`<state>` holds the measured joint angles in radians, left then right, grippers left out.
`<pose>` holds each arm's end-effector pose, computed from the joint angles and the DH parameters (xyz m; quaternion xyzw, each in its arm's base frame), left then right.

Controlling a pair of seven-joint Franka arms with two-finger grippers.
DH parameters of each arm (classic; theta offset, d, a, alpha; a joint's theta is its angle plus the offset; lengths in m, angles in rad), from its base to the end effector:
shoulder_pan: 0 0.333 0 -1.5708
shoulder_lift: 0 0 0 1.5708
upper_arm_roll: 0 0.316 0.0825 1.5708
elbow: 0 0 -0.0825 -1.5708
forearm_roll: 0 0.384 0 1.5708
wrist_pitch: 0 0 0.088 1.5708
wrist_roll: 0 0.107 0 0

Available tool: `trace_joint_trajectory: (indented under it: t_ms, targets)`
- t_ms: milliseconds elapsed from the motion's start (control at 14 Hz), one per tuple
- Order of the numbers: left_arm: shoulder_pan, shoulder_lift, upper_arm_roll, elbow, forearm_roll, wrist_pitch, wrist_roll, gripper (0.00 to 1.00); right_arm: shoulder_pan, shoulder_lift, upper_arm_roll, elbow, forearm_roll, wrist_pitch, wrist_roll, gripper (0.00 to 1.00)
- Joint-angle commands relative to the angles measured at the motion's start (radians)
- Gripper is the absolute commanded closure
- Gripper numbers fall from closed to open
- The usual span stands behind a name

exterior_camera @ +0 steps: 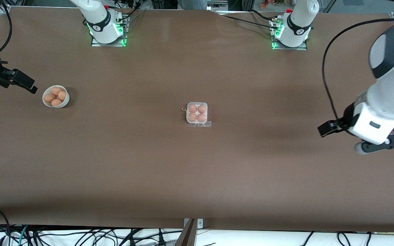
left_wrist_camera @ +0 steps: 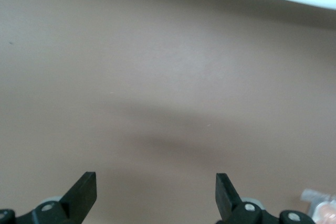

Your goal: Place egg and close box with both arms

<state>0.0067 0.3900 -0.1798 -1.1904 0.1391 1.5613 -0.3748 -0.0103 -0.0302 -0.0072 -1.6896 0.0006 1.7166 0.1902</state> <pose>0.6623 -0.0754 0.5673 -0.9936 -0.1072 -0.0029 0.0360 0.5566 -0.0097 0.5977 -0.9942 0.1037 -0.0285 0.0029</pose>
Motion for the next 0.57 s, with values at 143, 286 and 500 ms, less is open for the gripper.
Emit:
trace_joint_trajectory:
  t_ms: [143, 286, 500]
  targets:
    - [0.052, -0.218, 0.063, -0.259, -0.054, 0.013, 0.172, 0.00, -0.013, -0.007, 0.010, -0.001, 0.016, -0.003, -0.014, 0.00]
    - [0.052, -0.269, 0.146, -0.323, -0.160, 0.019, 0.287, 0.00, -0.013, -0.007, 0.010, -0.001, 0.016, -0.003, -0.014, 0.00]
    - [0.053, -0.309, 0.152, -0.368, -0.161, 0.034, 0.297, 0.00, -0.013, -0.007, 0.010, -0.001, 0.016, -0.003, -0.014, 0.00]
